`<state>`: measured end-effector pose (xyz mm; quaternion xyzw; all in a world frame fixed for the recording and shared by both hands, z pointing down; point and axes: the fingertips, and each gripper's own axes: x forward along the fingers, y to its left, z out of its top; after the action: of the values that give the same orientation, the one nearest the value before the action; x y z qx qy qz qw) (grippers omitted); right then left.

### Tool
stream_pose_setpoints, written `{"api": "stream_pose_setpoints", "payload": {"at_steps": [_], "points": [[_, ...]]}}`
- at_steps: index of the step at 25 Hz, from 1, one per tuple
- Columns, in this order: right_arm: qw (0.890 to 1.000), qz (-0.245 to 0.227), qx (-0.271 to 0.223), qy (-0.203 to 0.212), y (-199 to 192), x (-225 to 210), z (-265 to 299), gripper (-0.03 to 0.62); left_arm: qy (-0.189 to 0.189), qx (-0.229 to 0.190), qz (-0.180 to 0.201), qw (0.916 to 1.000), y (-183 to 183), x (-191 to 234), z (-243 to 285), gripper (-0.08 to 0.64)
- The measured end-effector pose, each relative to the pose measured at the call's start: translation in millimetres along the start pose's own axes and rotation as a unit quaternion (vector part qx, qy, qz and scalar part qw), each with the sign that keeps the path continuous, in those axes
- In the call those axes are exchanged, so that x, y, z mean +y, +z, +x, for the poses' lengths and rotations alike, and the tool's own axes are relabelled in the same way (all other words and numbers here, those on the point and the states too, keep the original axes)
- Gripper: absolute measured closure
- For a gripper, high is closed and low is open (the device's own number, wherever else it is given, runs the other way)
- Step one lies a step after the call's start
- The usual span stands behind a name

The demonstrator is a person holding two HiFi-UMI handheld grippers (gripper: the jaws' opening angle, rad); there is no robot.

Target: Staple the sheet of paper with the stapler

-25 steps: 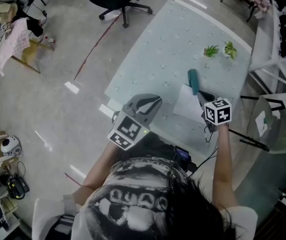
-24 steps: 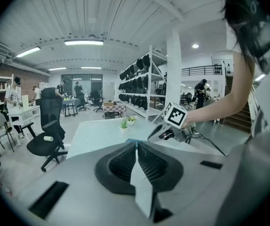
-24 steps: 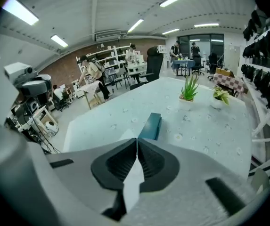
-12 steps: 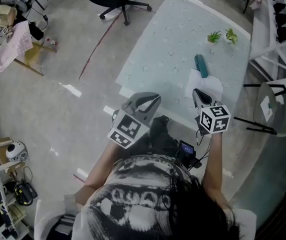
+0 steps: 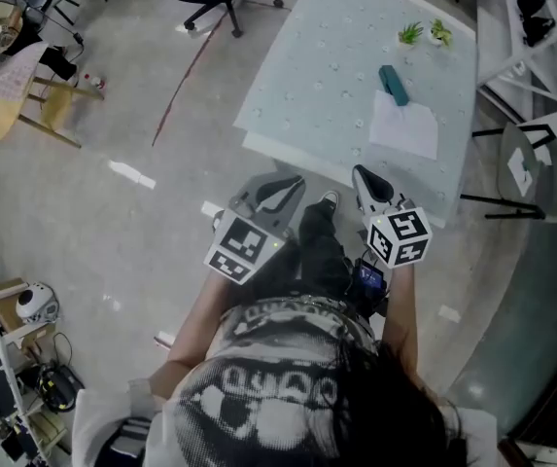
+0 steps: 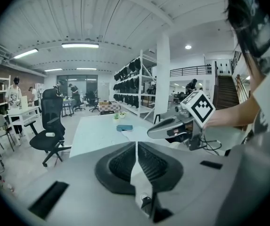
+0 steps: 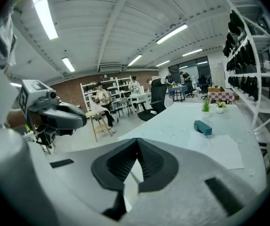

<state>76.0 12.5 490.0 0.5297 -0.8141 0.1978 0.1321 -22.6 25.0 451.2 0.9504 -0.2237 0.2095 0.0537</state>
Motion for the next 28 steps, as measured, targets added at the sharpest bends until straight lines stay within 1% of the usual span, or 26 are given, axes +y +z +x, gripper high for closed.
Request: {"api": "stream_pose_setpoints", "payload": {"at_steps": [6,12,21,28], "points": [[0.999,-0.028,-0.017,0.012,-6.1,43.9,-14.9,0.604,0.004,-0.008,-0.003,1.0000,-15.2,-10.5,-21.6,0.551],[0.998,-0.050,-0.022,0.028,-7.6,69.8,-22.0,0.604,0.006,-0.016,-0.004,0.9998,-21.6,-17.6,-29.8,0.549],[0.997,-0.067,-0.019,0.046,-4.9,82.5,-25.1,0.601,0.007,-0.030,0.001,0.9995,-13.3,-24.3,-32.9,0.551],[0.997,-0.056,-0.022,0.042,-4.7,77.4,-31.2,0.601,-0.003,-0.031,0.010,0.9995,-9.6,-31.7,-29.0,0.551]]}}
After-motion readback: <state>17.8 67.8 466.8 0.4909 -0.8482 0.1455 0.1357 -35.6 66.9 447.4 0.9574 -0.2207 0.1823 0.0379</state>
